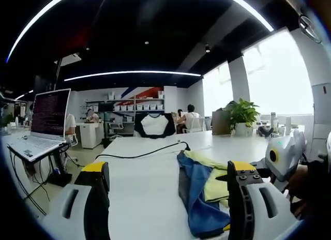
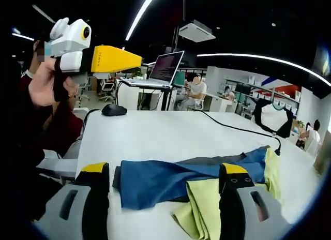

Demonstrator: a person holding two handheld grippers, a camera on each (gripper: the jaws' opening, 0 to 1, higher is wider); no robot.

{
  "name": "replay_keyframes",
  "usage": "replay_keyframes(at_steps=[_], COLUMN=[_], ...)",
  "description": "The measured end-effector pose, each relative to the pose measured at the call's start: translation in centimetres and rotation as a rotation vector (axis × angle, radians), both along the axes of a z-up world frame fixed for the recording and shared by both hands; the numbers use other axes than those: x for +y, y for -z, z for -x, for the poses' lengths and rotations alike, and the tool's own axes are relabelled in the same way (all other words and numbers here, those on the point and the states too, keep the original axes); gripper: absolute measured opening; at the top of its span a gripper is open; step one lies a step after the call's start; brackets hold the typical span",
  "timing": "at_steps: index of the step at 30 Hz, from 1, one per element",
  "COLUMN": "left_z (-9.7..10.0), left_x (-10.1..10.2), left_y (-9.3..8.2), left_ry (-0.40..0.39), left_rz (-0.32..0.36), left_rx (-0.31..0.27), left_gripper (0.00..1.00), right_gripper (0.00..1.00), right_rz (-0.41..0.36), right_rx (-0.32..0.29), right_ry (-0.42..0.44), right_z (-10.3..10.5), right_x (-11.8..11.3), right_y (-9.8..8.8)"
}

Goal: Fold the garment on the visible template until the final outline fits inside the template.

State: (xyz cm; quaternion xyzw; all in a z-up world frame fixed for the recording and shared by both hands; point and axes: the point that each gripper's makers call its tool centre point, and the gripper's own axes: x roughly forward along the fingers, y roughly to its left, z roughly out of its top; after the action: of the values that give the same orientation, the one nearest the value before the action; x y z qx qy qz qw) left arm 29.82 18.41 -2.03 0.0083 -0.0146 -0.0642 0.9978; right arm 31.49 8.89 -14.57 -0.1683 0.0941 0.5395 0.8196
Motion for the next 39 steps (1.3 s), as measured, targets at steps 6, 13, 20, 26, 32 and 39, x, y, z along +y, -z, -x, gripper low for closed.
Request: replay_keyframes(at_steps=[6,13,20,26,32,39], left_z=[0.1,0.0,0.0,0.0,0.0,0.0], left_x=[0.1,0.1,0.2,0.3,0.4,0.3], left_y=[0.0,0.2,0.5,0.5,0.7,0.7], left_ry=[-0.008,-0.009,-0.01,-0.014,-0.014,-0.015], left_rz=[0.01,0.007,0.007,0.01,0.014,0.013], left_rx=[0.001,0.008,0.016,0.017,0.021,0.023], left_gripper=[1.0,1.0,1.0,1.0,1.0,1.0], right_gripper=[0.81,0.76,0.67,0.59,0.49,0.38], right_rz=[0.026,0.056,0.057,0.057,0.074,0.099], right_rx=[0.019,0.042,0.062,0.063,0.072,0.07], right_ry=[0.007,-0.006,-0.017,-0.011,-0.041,-0.076], right_z=[-0.2,0.1,0.1,-0.1,0.5,1.4], right_x=[0.0,0.3,0.5,0.5,0.9,1.5], right_y=[1.1,2.4,2.8,2.7,3.1,3.5])
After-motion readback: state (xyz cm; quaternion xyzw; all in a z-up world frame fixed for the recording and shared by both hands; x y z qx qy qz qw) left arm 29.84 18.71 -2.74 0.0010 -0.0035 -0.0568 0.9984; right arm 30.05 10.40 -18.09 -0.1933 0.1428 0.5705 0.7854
